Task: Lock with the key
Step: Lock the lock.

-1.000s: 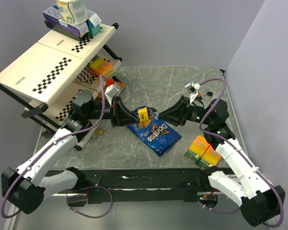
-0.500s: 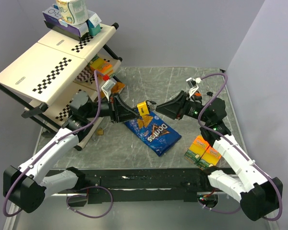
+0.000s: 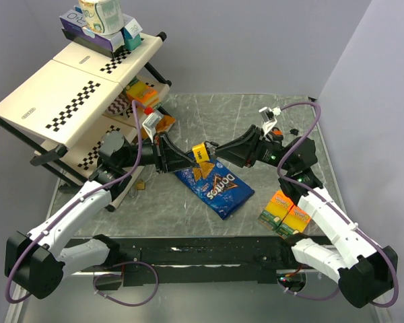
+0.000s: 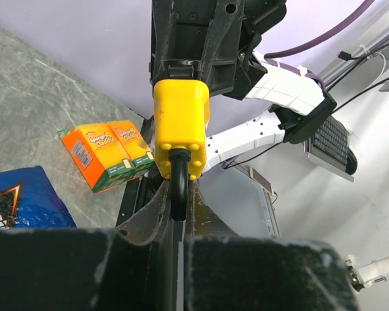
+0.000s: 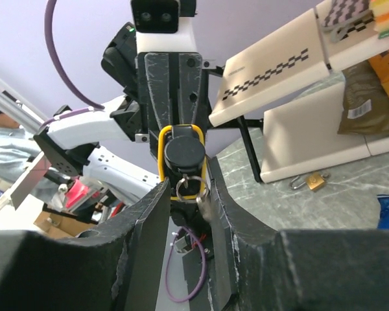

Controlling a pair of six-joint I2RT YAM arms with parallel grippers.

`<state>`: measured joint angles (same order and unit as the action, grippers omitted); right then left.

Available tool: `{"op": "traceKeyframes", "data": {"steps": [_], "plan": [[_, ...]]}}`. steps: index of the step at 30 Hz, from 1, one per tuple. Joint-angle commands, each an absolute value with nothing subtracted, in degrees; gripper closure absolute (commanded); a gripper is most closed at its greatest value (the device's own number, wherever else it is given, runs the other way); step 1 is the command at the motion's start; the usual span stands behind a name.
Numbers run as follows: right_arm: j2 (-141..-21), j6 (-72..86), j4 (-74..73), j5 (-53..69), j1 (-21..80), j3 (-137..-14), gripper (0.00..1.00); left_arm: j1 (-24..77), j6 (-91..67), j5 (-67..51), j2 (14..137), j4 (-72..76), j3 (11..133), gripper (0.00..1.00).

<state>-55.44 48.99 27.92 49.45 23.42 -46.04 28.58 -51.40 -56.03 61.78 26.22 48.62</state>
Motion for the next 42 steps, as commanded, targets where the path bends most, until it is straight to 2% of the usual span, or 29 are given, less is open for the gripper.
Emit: {"op": "traceKeyframes", "data": {"steps": [1, 5, 8, 12, 17, 21, 33, 39, 42], "plan": [[-56.16, 49.22, 31.11, 48.6, 24.78, -49.04, 0.62, 28.39, -53.44, -55.28, 61.87, 32.52, 49.13, 0.99], [-56.86, 49.57, 31.46, 48.25, 25.4, -49.92, 0.63, 28.39, -53.35, -55.28, 61.79, 32.43, 49.13, 0.99], [-57.22, 49.75, 31.55, 47.99, 25.84, -50.36, 0.67, 28.39, -53.61, -55.19, 61.7, 32.78, 48.96, 0.99], [-57.66, 49.92, 31.55, 47.64, 26.37, -50.45, 0.77, 28.39, -54.05, -55.02, 61.79, 33.22, 48.78, 0.99], [-57.57, 50.54, 31.11, 47.2, 26.37, -50.62, 0.8, 28.48, -53.35, -55.11, 61.44, 32.26, 48.6, 0.99], [-57.48, 50.36, 30.76, 47.2, 26.11, -50.8, 1.0, 28.3, -53.44, -54.84, 61.26, 31.91, 48.43, 0.99], [-55.28, 51.77, 28.65, 46.85, 20.66, -49.31, 1.0, 24.79, -54.14, -53.7, 60.91, 31.55, 48.34, 0.99], [-55.81, 53.0, 29.45, 48.42, 14.68, -49.92, 1.0, 24.79, -50.29, -54.58, 60.82, 27.96, 48.08, 0.99], [-56.34, 48.63, 25.08, 49.83, 11.18, -50.53, 1.0, 24.79, -46.17, -54.58, 60.38, 23.74, 48.6, 0.99]]}}
